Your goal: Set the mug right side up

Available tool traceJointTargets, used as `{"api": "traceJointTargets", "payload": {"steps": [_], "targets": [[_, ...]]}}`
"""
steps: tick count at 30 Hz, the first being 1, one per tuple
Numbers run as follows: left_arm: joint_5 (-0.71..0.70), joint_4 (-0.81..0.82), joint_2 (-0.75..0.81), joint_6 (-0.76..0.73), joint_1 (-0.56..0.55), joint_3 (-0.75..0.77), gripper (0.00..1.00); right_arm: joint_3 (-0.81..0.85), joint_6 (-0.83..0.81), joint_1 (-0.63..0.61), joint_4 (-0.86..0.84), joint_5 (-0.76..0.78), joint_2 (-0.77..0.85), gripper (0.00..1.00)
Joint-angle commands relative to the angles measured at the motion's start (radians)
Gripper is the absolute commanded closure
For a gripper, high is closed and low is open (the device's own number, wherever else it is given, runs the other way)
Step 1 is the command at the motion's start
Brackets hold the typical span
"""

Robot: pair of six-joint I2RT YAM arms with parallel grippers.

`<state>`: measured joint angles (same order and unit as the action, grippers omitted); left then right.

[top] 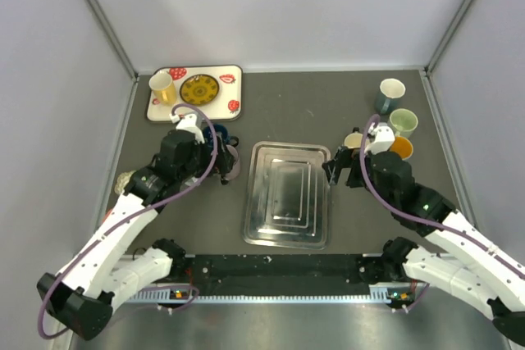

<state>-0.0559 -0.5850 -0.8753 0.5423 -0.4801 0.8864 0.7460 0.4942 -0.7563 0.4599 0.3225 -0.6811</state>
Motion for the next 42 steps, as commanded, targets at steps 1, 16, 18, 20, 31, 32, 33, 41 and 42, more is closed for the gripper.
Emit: {"api": "traceJointTargets", "payload": {"steps": [1,16,18,20,31,32,33,41,42], "targets": [[0.01,-0.024,-0.05,-0.065,-0.009,0.025,0.02,0.024,-0.008,0.003,0.051,0.01,-0.021,0.01],[-0.211,-0.11,-0.324,0.045,-0.127,0.029,0.26,0.029,-0.016,0.002,0.088,-0.016,-0.106,0.01],[-0.213,-0.098,-0.335,0.042,-0.118,0.023,0.26,0.021,-0.011,0.003,0.086,-0.019,-0.107,0.01],[-0.208,-0.085,-0.358,0.039,-0.101,0.02,0.27,0.015,-0.008,0.002,0.088,-0.022,-0.11,0.01],[-0.145,0.042,-0.459,0.002,-0.061,0.019,0.43,0.009,-0.014,0.002,0.085,-0.04,-0.086,0.01],[-0.147,0.042,-0.464,-0.004,-0.06,0.02,0.44,0.007,-0.014,0.002,0.085,-0.042,-0.081,0.01],[-0.148,0.043,-0.47,-0.004,-0.058,0.023,0.44,0.006,-0.014,0.002,0.085,-0.042,-0.08,0.01],[-0.147,0.068,-0.516,-0.018,-0.032,0.008,0.49,-0.005,-0.019,0.002,0.085,-0.04,-0.071,0.01],[-0.148,0.07,-0.518,-0.019,-0.031,0.006,0.5,-0.007,-0.019,0.003,0.086,-0.04,-0.069,0.01]]}}
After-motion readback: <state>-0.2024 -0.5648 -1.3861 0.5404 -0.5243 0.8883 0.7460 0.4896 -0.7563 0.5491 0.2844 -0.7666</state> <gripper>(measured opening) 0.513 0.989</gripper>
